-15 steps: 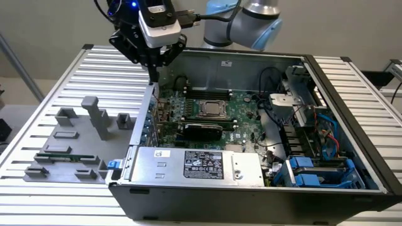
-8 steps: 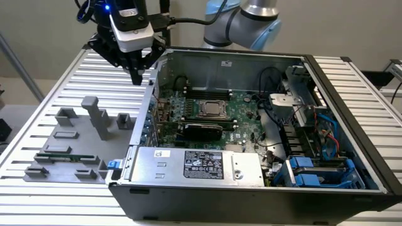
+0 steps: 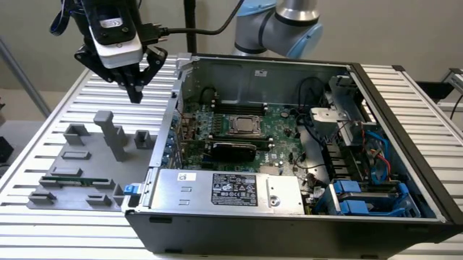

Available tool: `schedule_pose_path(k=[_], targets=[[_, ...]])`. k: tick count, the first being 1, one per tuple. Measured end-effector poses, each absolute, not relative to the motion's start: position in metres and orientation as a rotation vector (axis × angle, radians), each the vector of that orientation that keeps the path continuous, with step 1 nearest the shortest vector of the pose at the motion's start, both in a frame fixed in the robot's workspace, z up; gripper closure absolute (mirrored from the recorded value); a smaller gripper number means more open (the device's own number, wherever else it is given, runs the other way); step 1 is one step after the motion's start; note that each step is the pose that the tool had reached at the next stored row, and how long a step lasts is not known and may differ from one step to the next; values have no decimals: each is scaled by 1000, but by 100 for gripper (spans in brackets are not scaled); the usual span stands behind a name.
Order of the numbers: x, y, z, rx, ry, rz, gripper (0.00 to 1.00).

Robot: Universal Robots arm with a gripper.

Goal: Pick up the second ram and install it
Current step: 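Reach for the second ram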

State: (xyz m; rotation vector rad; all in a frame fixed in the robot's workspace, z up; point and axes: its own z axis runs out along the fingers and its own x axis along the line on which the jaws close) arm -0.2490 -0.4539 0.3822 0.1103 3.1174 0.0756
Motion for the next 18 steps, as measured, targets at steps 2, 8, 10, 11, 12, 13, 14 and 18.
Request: schedule_pose_path(k=[2, 8, 10, 11, 12, 13, 14, 18], targets=[[-258, -455, 380, 110, 3117, 76, 89], [-285, -459, 373, 110, 3117, 75, 89], [-294, -461, 370, 110, 3117, 75, 89], [-299, -461, 369, 110, 3117, 76, 89], [-303, -462, 368, 110, 3117, 75, 89], [-308, -463, 367, 110, 3117, 75, 89], [-313, -463, 365, 110, 3117, 76, 89], [-331, -465, 360, 110, 3117, 76, 89]])
